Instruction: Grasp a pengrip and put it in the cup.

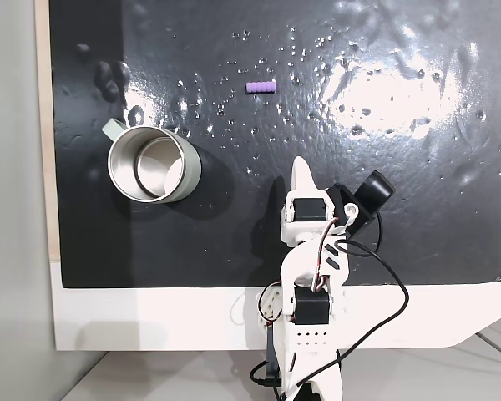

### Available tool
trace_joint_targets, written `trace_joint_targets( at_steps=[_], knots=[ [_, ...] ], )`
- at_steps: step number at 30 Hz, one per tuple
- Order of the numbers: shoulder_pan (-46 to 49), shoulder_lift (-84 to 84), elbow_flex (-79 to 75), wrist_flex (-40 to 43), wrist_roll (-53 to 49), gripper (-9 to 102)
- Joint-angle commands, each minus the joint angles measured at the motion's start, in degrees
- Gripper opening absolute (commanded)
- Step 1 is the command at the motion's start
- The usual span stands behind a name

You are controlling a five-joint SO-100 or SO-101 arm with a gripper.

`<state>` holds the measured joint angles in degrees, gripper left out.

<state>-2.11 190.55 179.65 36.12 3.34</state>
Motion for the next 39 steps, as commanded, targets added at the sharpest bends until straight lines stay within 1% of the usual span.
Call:
trace_joint_targets(
  at_steps=[1, 13, 15, 18, 21, 24, 27, 30, 32, 35, 39],
  knots=[
    [-2.64, 0.7, 3.08, 0.09, -2.29, 0],
    [-2.72, 0.7, 2.72, 0.18, -2.99, 0],
    [-2.72, 0.7, -0.18, 1.49, -3.6, 0],
    [-4.83, -1.49, -8.7, 5.54, -4.31, 0],
    [-7.65, -11.87, -20.39, 10.37, -3.6, 0],
    [-8.61, -22.15, -30.67, 12.83, -1.85, 0],
    [-10.81, -33.31, -41.31, 17.49, -0.44, 1],
    [-13.18, -44.47, -52.03, 22.15, 2.81, 9],
    [-14.59, -53.26, -60.47, 27.07, 5.54, 15],
    [-15.38, -64.16, -72.16, 33.13, 8.35, 18],
    [-15.47, -76.29, -85.43, 40.69, 11.6, 18]
  ],
)
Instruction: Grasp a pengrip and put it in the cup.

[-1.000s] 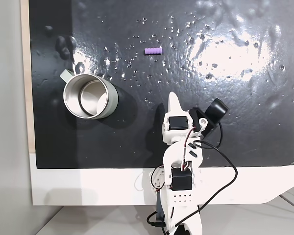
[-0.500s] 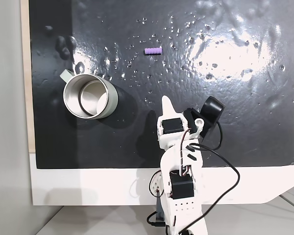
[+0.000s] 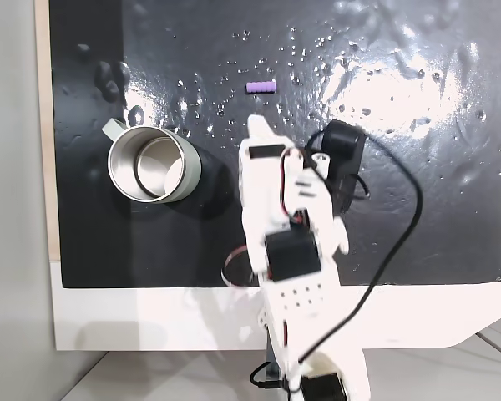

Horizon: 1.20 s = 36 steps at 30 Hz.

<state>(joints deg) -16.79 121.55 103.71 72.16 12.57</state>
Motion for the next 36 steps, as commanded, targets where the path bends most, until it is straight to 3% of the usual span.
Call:
trace_joint_targets(
  at_steps=[1, 6, 27, 36],
  knots=[
    [-0.79, -10.11, -12.39, 6.42, 3.16, 18],
    [-0.7, -23.64, -26.63, 15.12, 8.61, 19],
    [4.57, -63.72, -64.86, 23.47, -0.35, 20],
    [5.1, -75.67, -72.16, 24.17, -1.32, 19]
  ],
)
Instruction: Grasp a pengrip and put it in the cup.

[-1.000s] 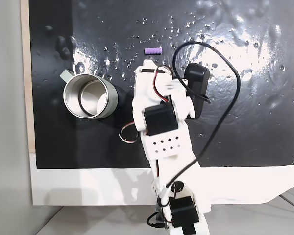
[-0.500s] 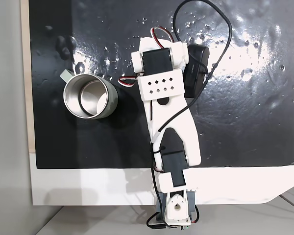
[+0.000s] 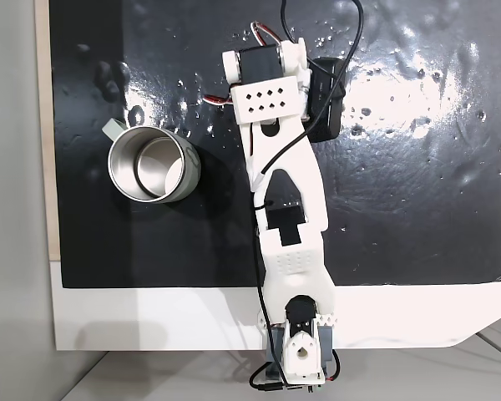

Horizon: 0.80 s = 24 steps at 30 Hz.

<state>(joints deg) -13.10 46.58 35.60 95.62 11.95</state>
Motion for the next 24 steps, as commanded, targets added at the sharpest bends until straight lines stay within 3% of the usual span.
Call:
trace_joint_targets(
  at_steps=[1, 24],
  knots=[
    [1.49, -1.58, -4.57, 0.7, -0.79, 19],
    [3.25, -19.6, -20.3, 0.88, -4.13, 16]
  ],
)
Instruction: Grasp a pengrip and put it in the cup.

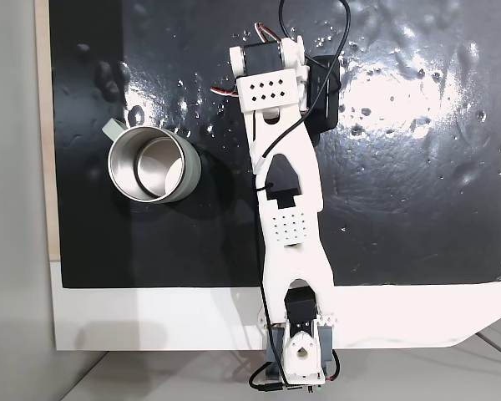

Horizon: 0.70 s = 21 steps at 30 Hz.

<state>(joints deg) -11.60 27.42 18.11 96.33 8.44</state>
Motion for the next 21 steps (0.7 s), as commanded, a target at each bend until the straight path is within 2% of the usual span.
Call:
trace_joint_targets(
  at_steps=[1, 7, 14, 21],
  knots=[
    [1.76, -0.7, -2.9, 0.18, -0.62, 14],
    [1.23, -1.23, -2.99, 0.18, -0.88, 0],
    [1.05, 1.93, -1.58, 0.26, -0.88, 0],
    [0.88, 20.3, 7.47, 0.44, -2.02, 0]
  ],
)
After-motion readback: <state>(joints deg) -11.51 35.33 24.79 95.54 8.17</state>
